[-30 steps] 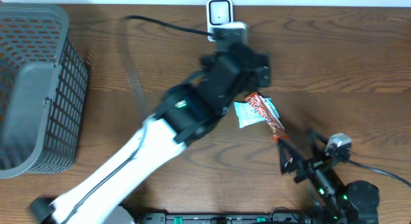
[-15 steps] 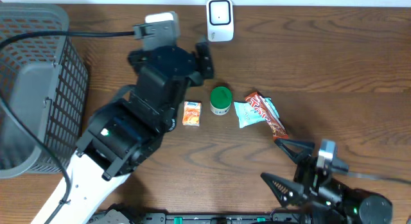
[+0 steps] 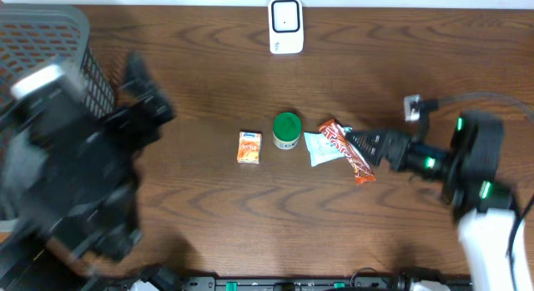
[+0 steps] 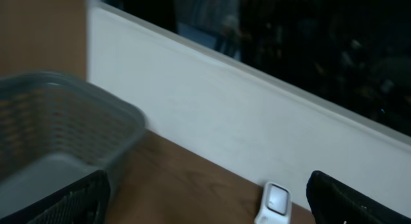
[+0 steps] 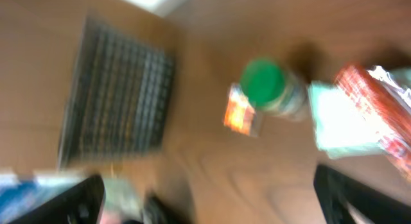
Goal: Scan the item barcode
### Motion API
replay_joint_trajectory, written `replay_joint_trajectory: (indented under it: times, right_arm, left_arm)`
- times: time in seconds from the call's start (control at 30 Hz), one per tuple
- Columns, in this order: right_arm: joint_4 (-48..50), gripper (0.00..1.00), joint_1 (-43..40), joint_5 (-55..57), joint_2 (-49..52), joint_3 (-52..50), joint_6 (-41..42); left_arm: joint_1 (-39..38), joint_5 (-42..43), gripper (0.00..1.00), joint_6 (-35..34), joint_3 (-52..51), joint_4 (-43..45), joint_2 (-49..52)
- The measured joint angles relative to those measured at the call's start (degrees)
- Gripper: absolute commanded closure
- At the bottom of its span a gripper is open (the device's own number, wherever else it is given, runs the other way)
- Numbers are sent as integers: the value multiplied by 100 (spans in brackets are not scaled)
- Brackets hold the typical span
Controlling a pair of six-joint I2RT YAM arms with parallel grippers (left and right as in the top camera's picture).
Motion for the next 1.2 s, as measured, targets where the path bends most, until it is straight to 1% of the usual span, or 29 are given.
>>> replay_joint_trajectory:
  times: [0.03,0.07,0.1,0.17,0.23,0.27,0.4,0.53,0.7,0.83,0.93,1.03,1.13,1.2]
  right_arm:
    - [-791,1,-120,225,505,538,-514]
    - [-1257,1,-175,442,807,872,-872]
    - [-1954,1,-236,743,1231,1386,-1357]
    - [-2675,1,-273,1198,1816,2151,-2223]
    - [-3032,1,-249,1467,2151,2614,-3064]
    - [-3060,1,-221,1556,2251,2730,-3467]
    - [-2817,1,-37,1711,2518,2802,-4415]
    - [-2621,12,249,1952,3047,2806,-4948]
    - [-2428,12,496,2149,3711,2806,-5372]
    - [-2164,16,688,2221,4052,2806,-5515]
    - [-2057,20,870,2253,4181,2806,-5582]
    - [-1947,26,1012,2275,4273,2806,-5624]
    - [-1773,27,1156,2380,4385,2806,-5668]
    - [-1668,24,1193,2487,4406,2806,-5670]
  left_arm:
    - [0,-44,2,4,2,-61,-79]
    - [0,-136,2,9,4,-146,-199]
    - [2,-188,2,9,9,-249,-258]
    - [4,-275,2,9,9,-407,-332]
    - [4,-315,2,9,9,-446,-334]
    - [4,-326,2,9,9,-466,-317]
    - [4,-341,2,2,9,-549,-251]
    - [4,-348,2,-11,7,-643,-205]
    - [4,-352,2,-13,7,-846,-192]
    - [4,-352,2,-13,7,-872,-192]
    - [4,-352,2,-13,7,-872,-192]
    - [4,-352,2,-13,7,-872,-192]
    - [4,-352,2,-13,7,-872,-192]
    - [4,-352,2,-13,7,-872,-192]
